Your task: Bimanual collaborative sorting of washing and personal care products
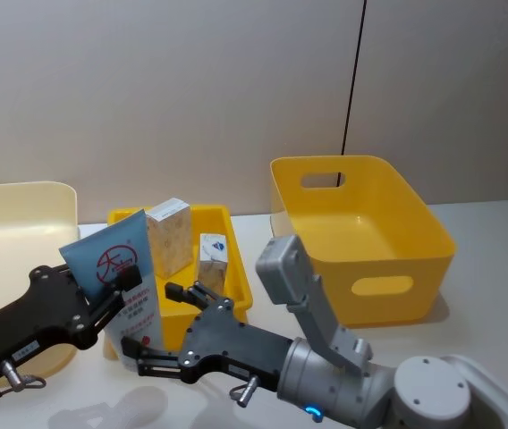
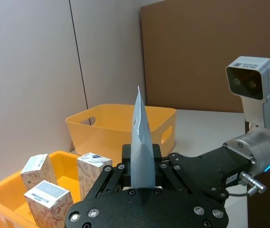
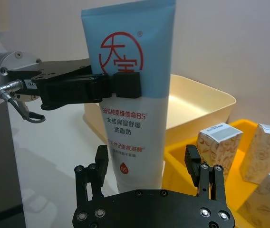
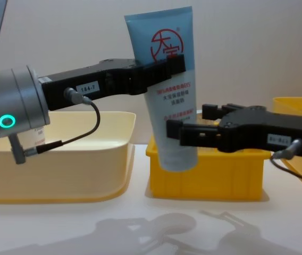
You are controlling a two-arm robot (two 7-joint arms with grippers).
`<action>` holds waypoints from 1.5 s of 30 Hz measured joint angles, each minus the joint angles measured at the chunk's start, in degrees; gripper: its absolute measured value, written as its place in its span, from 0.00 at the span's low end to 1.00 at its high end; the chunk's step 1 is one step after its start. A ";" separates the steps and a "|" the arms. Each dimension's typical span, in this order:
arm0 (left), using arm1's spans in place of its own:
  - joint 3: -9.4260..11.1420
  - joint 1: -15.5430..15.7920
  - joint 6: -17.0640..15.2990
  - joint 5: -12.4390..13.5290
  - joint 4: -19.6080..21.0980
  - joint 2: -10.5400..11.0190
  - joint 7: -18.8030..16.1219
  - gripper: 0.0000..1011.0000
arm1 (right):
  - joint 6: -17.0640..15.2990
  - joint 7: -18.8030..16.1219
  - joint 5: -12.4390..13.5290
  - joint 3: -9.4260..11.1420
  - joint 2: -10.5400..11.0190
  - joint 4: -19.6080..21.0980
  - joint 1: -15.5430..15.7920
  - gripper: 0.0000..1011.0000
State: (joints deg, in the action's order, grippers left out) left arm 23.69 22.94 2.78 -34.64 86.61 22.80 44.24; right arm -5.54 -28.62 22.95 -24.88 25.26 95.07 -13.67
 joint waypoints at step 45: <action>0.01 0.00 0.00 -0.03 0.00 0.00 0.00 0.47 | 1.56 0.93 -3.07 -4.65 -3.21 -6.20 -4.93 0.58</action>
State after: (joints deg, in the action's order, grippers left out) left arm 23.70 22.95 2.78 -34.66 86.61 22.80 44.25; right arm -3.98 -27.69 19.88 -29.52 22.06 88.88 -18.60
